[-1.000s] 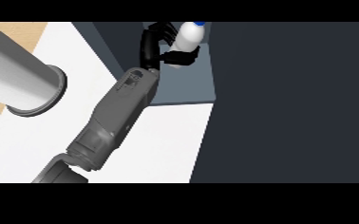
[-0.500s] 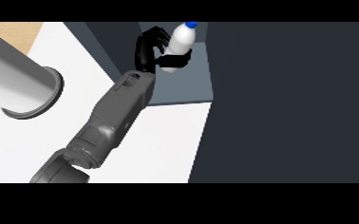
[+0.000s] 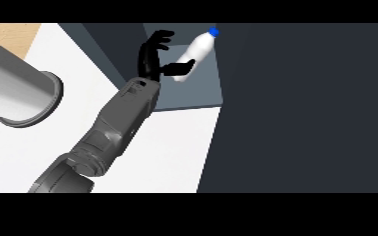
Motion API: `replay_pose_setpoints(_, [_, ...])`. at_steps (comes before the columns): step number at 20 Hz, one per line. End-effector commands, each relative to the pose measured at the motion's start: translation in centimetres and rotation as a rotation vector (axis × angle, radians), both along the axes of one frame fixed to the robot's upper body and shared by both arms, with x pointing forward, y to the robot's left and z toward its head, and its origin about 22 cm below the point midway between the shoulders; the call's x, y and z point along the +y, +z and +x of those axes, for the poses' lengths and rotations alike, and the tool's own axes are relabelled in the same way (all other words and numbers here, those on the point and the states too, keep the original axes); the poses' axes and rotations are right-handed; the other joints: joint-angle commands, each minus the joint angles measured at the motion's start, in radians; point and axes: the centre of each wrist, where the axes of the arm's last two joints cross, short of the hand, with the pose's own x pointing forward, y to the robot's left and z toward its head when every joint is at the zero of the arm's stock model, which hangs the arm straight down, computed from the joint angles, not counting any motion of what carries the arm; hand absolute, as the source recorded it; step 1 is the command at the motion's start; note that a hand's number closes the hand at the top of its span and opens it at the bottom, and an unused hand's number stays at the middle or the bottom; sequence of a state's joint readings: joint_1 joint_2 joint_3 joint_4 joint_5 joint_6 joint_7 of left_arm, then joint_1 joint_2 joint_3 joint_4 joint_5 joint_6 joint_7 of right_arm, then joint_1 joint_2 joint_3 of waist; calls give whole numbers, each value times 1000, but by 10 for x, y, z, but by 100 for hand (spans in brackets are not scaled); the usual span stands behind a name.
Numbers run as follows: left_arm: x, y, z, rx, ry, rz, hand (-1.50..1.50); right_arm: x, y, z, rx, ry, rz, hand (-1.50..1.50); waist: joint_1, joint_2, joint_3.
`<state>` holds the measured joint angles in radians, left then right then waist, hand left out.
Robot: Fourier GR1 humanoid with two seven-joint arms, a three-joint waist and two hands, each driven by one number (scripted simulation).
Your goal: Pick up the bottled water, place it into the cabinet and close the cabinet
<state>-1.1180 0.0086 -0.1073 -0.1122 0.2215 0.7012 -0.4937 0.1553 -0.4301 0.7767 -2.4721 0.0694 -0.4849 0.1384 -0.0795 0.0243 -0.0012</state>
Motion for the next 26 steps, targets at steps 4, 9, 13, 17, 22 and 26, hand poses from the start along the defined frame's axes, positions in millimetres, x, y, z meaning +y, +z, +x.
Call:
replay_pose_setpoints(4, [23, -3, 3, 24, 67, 127, -150, -5, 13, -15, -20, 23, 29, -150, -20, 5, 0])
replay_pose_setpoints(9, [3, -4, -1, -3, 84, 125, -150, -3, 4, -4, -20, 16, 12, -150, -3, 5, 0])
replay_pose_setpoints(13, [9, -15, -6, -9, 66, 93, -150, -5, 11, -15, -28, 39, 15, -150, -1, -1, -1])
replay_pose_setpoints(17, [2, -12, -7, -40, -51, 31, -150, -2, 5, -19, -13, 25, 20, -150, -6, -5, -1])
replay_pose_setpoints(22, [-6, 9, 1, -185, -214, -183, 150, -2, 4, -6, -9, 28, 6, -150, 8, -6, -2])
replay_pose_setpoints(26, [-2, 2, -3, -224, -266, -273, 150, -4, 13, -12, -25, 35, 30, -150, 7, -12, -1])
